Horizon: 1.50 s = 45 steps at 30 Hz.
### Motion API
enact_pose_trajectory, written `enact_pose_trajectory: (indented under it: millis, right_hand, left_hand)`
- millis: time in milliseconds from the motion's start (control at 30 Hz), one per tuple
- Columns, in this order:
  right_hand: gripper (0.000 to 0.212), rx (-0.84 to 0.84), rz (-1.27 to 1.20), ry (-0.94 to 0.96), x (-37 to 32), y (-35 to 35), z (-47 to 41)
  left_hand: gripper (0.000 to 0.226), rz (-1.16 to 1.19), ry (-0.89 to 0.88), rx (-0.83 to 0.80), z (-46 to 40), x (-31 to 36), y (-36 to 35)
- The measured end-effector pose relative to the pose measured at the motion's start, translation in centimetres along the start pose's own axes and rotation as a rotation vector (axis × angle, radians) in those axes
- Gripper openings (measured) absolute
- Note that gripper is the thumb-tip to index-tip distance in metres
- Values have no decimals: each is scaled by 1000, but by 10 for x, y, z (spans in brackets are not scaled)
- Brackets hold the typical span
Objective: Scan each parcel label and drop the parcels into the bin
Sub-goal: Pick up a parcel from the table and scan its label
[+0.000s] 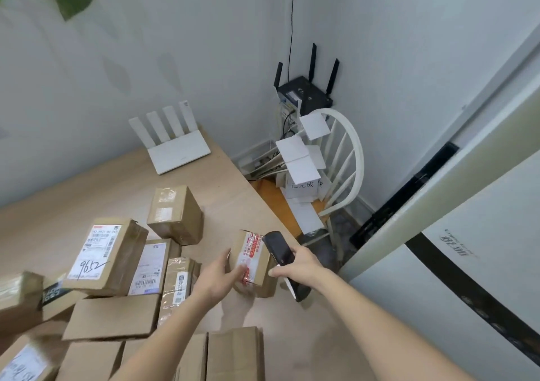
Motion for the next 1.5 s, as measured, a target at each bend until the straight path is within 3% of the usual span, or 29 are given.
enact_pose_trajectory:
  millis: [100,200,467,633,900,1033,1167,1300,1500]
  right_hand:
    - [56,-61,-59,15,1,-4,-12]
    - [47,-77,-132,33,0,-5,-17]
    - [54,-84,-181,75,-2,-7,-5]
    - [77,-85,-149,147,-21,0,35]
    - [63,-69,-118,268,-52,-21,139]
    - [56,-60,-72,334,-62,-38,203]
    - [58,1,-12,401,-71,-56,263]
    - [70,43,-1,487,-79,-71,319]
    - [45,21,-12,561,-77,-95,391]
  left_hand:
    - [55,88,23,-21,-12,-5,-5]
    - [41,173,58,-22,-17,-7,-11]
    - [46,544,100,-34,-2,-11,-24]
    - [50,637,56,78,35,1,-6]
    - [37,633,-85,236,130,17,23]
    - [67,657,-189,191,194,21,28]
    - [60,660,-315,170,265,28,35]
    - [69,693,-449,179,332,32,39]
    - [52,745,-502,226,413,30,40]
Point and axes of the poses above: each hand's wrist, its own z-axis away from the middle knuckle, its own y-axis out of the back of the hand, x = y × z, the point moved 7 cm from there along -z, towards the middle knuckle, and after that the axes turned 7 degrees about -x, right-handed, at the moved point
